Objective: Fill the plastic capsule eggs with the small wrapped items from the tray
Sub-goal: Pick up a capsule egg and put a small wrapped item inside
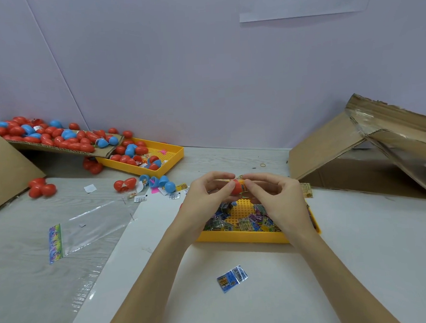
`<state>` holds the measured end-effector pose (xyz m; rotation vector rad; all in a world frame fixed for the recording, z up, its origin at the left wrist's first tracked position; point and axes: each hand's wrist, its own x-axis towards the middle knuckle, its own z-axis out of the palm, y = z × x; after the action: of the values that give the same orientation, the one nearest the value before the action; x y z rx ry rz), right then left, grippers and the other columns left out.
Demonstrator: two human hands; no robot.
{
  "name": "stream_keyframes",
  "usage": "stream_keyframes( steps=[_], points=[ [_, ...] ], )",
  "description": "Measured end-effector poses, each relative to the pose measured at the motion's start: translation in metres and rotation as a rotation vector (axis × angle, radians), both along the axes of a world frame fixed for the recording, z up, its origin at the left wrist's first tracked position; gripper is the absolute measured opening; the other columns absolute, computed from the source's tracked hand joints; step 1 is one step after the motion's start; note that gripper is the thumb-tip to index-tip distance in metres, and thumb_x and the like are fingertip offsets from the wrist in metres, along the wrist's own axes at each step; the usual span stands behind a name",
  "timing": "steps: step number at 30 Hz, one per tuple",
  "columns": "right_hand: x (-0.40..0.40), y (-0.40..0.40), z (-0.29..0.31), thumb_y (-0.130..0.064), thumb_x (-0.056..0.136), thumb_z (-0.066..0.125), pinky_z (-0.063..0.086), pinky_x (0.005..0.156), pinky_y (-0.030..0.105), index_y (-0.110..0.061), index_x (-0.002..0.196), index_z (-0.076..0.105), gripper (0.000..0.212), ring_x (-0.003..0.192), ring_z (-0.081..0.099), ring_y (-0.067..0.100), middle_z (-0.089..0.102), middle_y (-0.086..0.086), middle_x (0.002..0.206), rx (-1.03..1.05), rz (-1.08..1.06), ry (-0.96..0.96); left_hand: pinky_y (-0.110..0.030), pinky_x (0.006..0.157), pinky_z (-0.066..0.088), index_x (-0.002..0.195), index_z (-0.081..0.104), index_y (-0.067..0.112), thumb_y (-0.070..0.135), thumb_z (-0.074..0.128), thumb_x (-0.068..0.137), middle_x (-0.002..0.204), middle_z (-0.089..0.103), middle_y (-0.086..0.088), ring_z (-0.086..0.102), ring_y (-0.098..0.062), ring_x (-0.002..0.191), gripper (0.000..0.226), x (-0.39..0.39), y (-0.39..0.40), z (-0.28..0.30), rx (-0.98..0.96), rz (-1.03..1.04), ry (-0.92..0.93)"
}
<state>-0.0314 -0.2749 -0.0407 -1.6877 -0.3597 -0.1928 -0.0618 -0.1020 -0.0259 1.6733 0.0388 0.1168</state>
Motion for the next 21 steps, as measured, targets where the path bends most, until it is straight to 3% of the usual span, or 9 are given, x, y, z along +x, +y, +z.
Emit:
stream_keyframes(
  steps=[5, 8, 10, 14, 21],
  points=[
    [-0.0009, 0.0018, 0.0009, -0.017, 0.09, 0.077, 0.061, 0.085, 0.028, -0.019, 0.135, 0.064, 0.047, 0.093, 0.075, 0.008, 0.08, -0.003, 0.097, 0.033, -0.002, -0.022, -0.023, 0.083, 0.059, 0.115, 0.071, 0.017, 0.019, 0.071, 0.095, 0.107, 0.077, -0.002, 0.077, -0.017, 0.092, 0.02, 0.0015, 0.0025, -0.0024, -0.029, 0.012, -0.053],
    [-0.0004, 0.0022, 0.0024, -0.012, 0.089, 0.077, 0.063, 0.086, 0.034, -0.013, 0.12, 0.073, 0.031, 0.094, 0.075, 0.008, 0.079, -0.001, 0.1, 0.041, -0.008, -0.031, -0.021, 0.08, 0.059, 0.113, 0.072, 0.016, 0.022, 0.07, 0.095, 0.102, 0.078, -0.002, 0.076, -0.017, 0.092, 0.019, 0.0024, 0.0022, -0.0026, -0.036, 0.015, -0.062],
    [-0.0008, 0.0017, 0.0027, -0.008, 0.089, 0.076, 0.063, 0.084, 0.03, -0.01, 0.114, 0.075, 0.025, 0.095, 0.075, 0.008, 0.079, -0.001, 0.101, 0.068, 0.003, -0.036, -0.022, 0.081, 0.059, 0.112, 0.072, 0.017, 0.027, 0.069, 0.096, 0.098, 0.078, -0.001, 0.076, -0.017, 0.09, 0.019, 0.0031, 0.0017, -0.0027, -0.041, 0.015, -0.065],
    [-0.0009, 0.0018, 0.0025, -0.007, 0.089, 0.076, 0.061, 0.081, 0.022, -0.009, 0.113, 0.075, 0.024, 0.095, 0.075, 0.007, 0.079, -0.002, 0.1, 0.077, 0.009, -0.055, -0.021, 0.08, 0.059, 0.112, 0.072, 0.018, 0.032, 0.067, 0.097, 0.094, 0.078, 0.001, 0.076, -0.015, 0.087, 0.021, 0.0046, 0.0013, -0.003, -0.036, 0.026, -0.062],
    [-0.0016, 0.0037, 0.003, -0.009, 0.089, 0.076, 0.061, 0.081, 0.022, -0.011, 0.114, 0.075, 0.025, 0.096, 0.075, 0.006, 0.078, -0.003, 0.101, 0.068, 0.001, -0.06, -0.02, 0.08, 0.058, 0.114, 0.072, 0.017, 0.032, 0.065, 0.098, 0.096, 0.078, 0.0, 0.076, -0.016, 0.088, 0.023, 0.0037, 0.0011, -0.002, -0.059, 0.023, -0.058]
  ],
)
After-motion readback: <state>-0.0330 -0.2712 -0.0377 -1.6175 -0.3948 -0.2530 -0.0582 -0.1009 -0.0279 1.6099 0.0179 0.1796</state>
